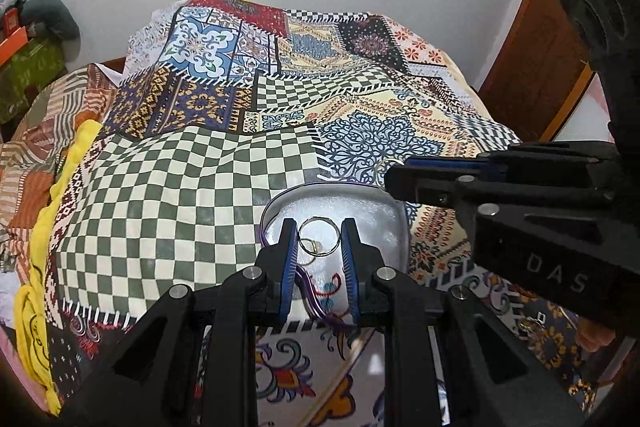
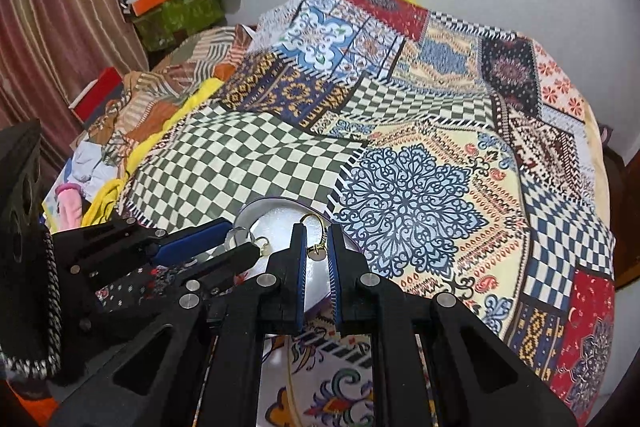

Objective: Organize jewelry

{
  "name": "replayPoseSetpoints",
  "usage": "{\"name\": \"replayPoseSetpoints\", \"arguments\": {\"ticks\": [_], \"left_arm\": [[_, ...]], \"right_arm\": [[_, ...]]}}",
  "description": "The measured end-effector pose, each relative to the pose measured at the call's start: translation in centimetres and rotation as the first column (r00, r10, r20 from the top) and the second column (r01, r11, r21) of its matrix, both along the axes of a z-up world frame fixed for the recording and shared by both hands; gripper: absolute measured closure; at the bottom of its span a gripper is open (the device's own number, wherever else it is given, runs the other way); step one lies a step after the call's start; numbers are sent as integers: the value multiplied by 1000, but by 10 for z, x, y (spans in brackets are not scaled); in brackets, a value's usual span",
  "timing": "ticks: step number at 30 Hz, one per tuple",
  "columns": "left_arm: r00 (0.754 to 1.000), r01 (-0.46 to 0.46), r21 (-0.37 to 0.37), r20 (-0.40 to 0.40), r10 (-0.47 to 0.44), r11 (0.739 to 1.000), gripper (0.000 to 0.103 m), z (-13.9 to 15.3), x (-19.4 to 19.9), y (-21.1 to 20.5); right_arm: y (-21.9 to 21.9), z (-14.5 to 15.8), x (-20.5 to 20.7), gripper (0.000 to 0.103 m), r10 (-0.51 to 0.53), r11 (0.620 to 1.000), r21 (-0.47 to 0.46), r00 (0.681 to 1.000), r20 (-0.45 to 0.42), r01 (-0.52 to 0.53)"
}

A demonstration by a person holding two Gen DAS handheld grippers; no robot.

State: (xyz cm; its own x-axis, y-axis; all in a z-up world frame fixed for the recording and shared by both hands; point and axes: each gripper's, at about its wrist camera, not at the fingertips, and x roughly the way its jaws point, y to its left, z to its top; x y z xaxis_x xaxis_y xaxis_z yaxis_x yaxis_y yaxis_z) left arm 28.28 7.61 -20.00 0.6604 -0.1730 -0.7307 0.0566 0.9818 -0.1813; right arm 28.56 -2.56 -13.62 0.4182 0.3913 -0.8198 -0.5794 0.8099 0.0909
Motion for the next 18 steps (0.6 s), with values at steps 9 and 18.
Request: {"name": "replayPoseSetpoints", "arguments": {"ticks": [9,18], "left_arm": [[1000,17,8,-24,-16,1000,82,-8,10,-1],[1000,15,38,-16,-15,999,82,-6,7,-3]], "right_arm": [[2,-14,14,94,1,1000,-6,996,-87,-1],[0,-15,13,94,5,1000,-3,995,-104,-5]]}}
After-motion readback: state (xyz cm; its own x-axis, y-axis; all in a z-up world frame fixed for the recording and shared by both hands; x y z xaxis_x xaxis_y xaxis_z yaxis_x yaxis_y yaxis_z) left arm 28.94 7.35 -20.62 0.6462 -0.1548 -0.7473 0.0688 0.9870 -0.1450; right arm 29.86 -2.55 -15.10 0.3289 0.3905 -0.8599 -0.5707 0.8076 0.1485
